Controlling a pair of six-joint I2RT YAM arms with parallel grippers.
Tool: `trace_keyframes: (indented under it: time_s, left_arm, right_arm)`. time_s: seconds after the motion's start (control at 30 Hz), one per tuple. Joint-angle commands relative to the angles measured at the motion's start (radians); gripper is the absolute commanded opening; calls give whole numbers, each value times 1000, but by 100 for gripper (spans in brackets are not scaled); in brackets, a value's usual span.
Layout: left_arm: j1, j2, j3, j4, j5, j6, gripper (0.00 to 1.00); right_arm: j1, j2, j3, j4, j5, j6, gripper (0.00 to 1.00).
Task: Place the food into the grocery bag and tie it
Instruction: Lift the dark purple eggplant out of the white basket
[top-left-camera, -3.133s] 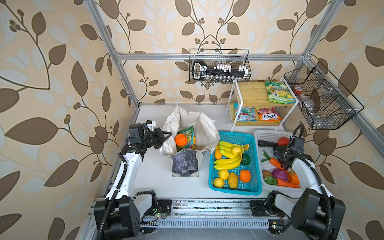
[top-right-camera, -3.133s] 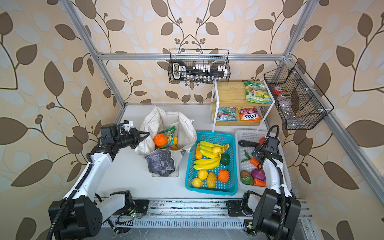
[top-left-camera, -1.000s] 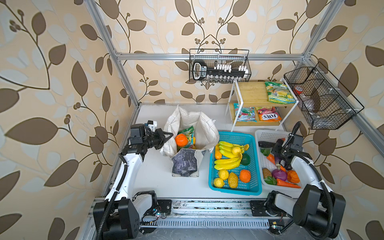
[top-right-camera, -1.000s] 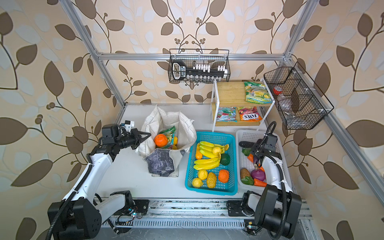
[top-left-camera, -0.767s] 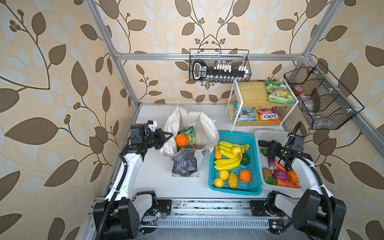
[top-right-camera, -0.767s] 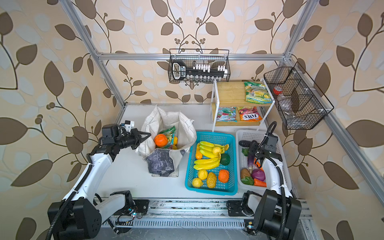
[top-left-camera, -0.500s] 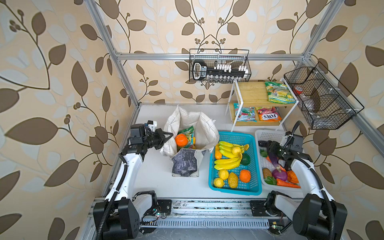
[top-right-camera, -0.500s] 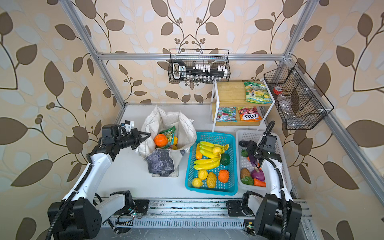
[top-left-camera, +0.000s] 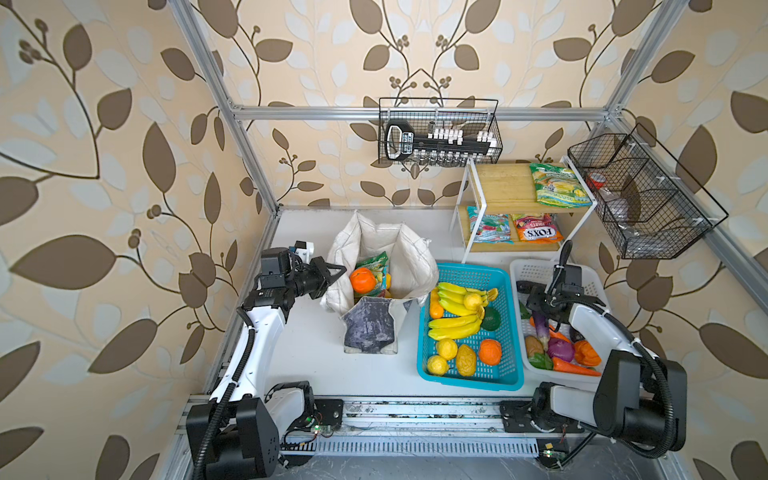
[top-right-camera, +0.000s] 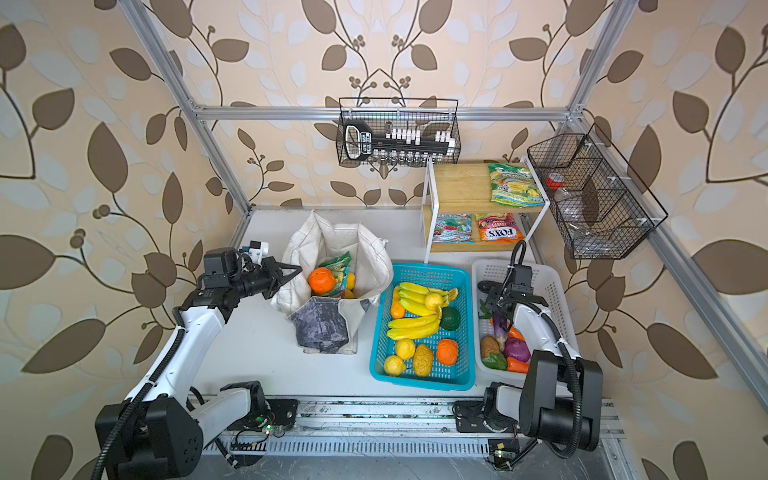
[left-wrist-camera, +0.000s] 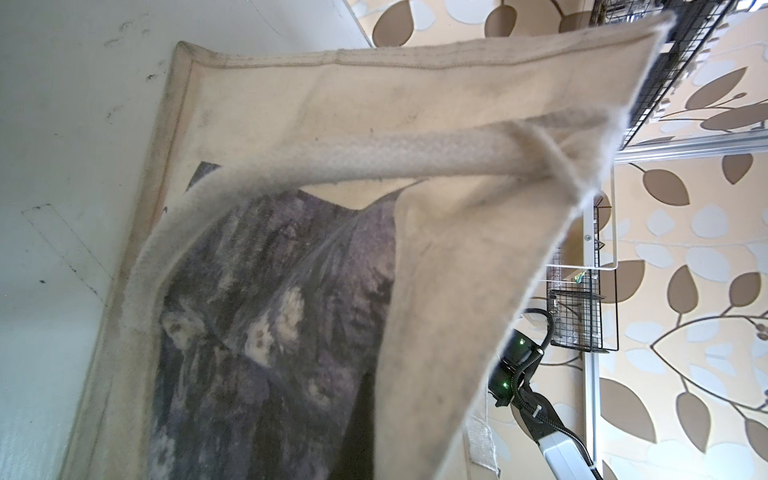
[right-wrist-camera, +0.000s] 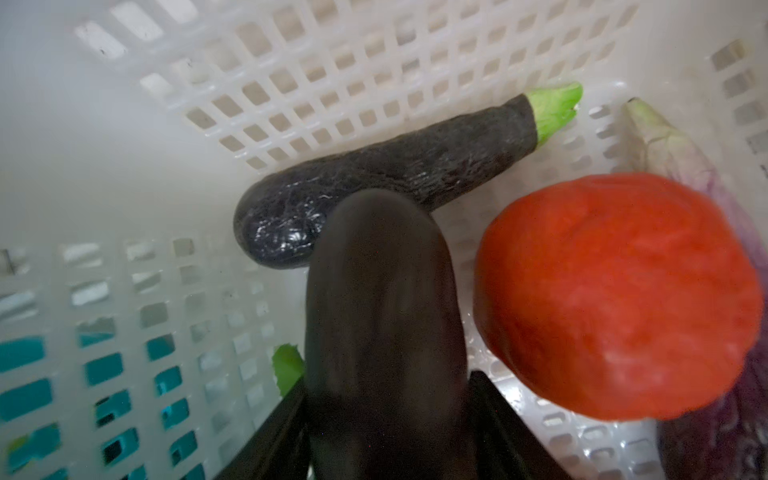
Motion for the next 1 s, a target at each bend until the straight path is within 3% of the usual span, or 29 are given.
trace_keyframes:
  time_s: [0.0,0.2,0.83,0.97]
  left_arm:
    - [1,-4,20,-3,32,18,0]
    - [2,-1,19,-2,34,14,0]
    - [1,7,16,2,32,11,0]
    - [2,7,15,0,29,11,0]
  right_arm:
    - [3,8,-5,24,17,-16,56]
    - [-7,-50,-7,15,-8,-12,45]
    - [-29,-330,1,-77,-211,40,42]
    - [11,-396,23,-110,-227,39,43]
